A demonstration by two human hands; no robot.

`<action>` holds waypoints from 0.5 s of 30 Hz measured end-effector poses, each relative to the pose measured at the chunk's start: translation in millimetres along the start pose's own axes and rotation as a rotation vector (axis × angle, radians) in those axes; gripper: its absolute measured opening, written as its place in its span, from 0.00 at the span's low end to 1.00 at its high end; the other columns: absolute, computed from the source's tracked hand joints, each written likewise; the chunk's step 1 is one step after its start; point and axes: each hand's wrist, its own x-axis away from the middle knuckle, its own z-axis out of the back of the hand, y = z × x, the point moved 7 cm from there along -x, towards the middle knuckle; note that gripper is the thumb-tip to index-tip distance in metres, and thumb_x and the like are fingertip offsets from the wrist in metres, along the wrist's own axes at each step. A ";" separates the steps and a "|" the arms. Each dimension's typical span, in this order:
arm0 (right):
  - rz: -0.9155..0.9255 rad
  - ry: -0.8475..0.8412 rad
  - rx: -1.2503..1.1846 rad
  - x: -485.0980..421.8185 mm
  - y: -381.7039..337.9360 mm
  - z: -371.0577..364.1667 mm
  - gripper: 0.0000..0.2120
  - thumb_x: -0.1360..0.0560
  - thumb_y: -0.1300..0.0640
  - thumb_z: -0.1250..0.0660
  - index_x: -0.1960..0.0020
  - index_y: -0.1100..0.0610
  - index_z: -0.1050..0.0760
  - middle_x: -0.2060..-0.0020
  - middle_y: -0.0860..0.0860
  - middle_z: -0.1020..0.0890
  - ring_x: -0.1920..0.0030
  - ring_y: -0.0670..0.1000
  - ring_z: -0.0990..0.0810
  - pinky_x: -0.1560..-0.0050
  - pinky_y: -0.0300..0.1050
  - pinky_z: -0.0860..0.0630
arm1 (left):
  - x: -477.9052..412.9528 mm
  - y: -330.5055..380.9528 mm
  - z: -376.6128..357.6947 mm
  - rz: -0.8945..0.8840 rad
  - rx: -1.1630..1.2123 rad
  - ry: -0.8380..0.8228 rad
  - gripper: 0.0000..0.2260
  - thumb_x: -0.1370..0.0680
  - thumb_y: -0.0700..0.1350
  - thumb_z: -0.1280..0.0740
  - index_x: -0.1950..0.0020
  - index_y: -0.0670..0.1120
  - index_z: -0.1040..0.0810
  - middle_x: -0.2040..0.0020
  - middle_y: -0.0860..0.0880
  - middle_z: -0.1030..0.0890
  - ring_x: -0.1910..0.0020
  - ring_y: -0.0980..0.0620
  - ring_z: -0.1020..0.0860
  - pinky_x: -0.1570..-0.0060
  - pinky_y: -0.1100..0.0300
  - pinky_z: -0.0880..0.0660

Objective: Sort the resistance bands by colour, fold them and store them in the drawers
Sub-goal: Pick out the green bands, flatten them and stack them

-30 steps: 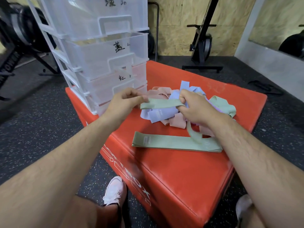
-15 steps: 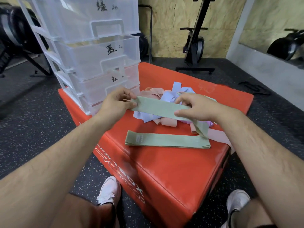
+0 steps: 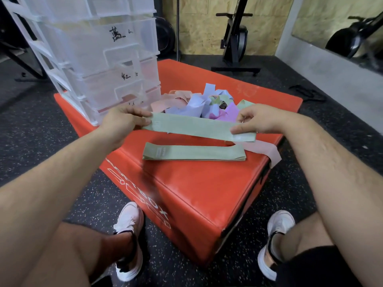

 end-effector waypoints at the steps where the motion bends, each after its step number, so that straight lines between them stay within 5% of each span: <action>1: -0.008 -0.007 -0.037 1.4 4.4 0.9 0.11 0.29 0.47 0.22 0.56 0.53 0.20 0.68 0.46 0.22 0.67 0.47 0.26 0.64 0.41 0.30 | -0.1 -3.4 1.3 0.005 -0.010 0.004 0.10 0.30 0.29 0.27 0.59 0.44 0.17 0.64 0.47 0.17 0.64 0.50 0.20 0.56 0.61 0.19; 4: -0.078 -0.087 -0.270 4.6 22.4 -7.8 0.12 0.26 0.61 0.25 0.45 0.56 0.22 0.60 0.55 0.20 0.64 0.50 0.19 0.59 0.46 0.20 | 0.8 -15.2 3.5 0.041 -0.075 -0.017 0.11 0.29 0.29 0.27 0.62 0.45 0.15 0.63 0.46 0.16 0.65 0.52 0.18 0.62 0.66 0.20; 7: -0.135 -0.087 -0.283 6.9 36.7 -18.6 0.16 0.26 0.64 0.26 0.41 0.56 0.24 0.59 0.55 0.20 0.61 0.52 0.17 0.55 0.49 0.18 | 1.2 -31.9 6.2 0.078 -0.149 -0.037 0.13 0.30 0.29 0.26 0.67 0.46 0.15 0.65 0.46 0.15 0.68 0.54 0.18 0.64 0.67 0.21; 11: -0.144 -0.059 -0.172 6.7 40.9 -32.4 0.15 0.27 0.62 0.25 0.46 0.52 0.26 0.59 0.54 0.18 0.58 0.53 0.16 0.61 0.46 0.21 | 6.7 -50.5 3.7 0.086 -0.339 -0.047 0.08 0.31 0.33 0.23 0.58 0.44 0.15 0.54 0.42 0.15 0.59 0.52 0.18 0.53 0.63 0.19; 15: -0.150 -0.032 -0.109 5.0 42.4 -45.6 0.08 0.28 0.63 0.25 0.53 0.55 0.22 0.57 0.52 0.21 0.62 0.51 0.22 0.66 0.44 0.22 | 15.7 -49.2 -6.7 -0.004 -0.561 -0.028 0.07 0.31 0.37 0.23 0.56 0.46 0.14 0.60 0.49 0.16 0.63 0.55 0.23 0.61 0.67 0.27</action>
